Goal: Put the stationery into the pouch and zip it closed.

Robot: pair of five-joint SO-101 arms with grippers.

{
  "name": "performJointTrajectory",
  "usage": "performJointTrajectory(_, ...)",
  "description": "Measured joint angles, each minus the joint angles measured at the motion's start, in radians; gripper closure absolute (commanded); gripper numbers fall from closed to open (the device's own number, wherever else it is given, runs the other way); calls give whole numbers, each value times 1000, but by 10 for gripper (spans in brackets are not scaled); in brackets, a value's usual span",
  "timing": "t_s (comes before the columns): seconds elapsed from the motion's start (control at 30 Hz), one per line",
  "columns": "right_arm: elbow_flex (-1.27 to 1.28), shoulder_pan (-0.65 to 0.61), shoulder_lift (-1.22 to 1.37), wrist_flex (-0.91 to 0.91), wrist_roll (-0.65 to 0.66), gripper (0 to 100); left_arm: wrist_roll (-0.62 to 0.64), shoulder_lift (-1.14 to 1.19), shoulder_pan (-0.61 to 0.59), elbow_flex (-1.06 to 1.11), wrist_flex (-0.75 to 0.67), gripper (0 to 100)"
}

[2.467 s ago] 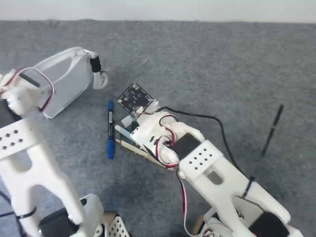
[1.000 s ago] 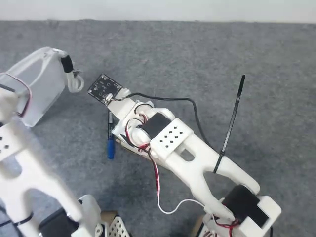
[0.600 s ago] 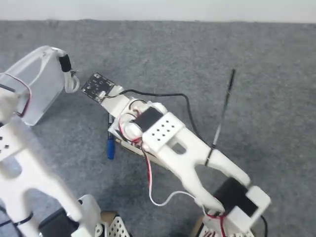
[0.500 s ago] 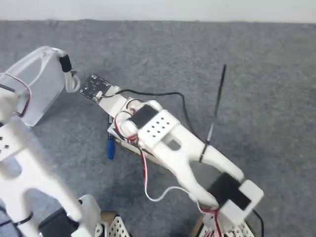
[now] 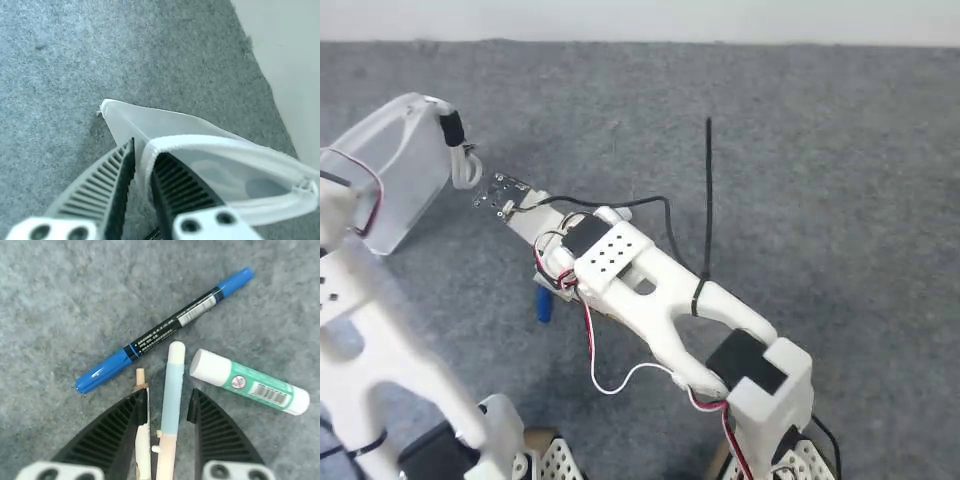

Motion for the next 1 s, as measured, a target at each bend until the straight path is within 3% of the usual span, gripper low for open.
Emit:
performJointTrajectory(0.47, -41, -5, 69, -2, 40, 858, 3, 0, 0, 0, 0, 990)
performJointTrajectory(1.0, -353, -5, 328, 147, 43, 859, 3, 0, 0, 0, 0, 990)
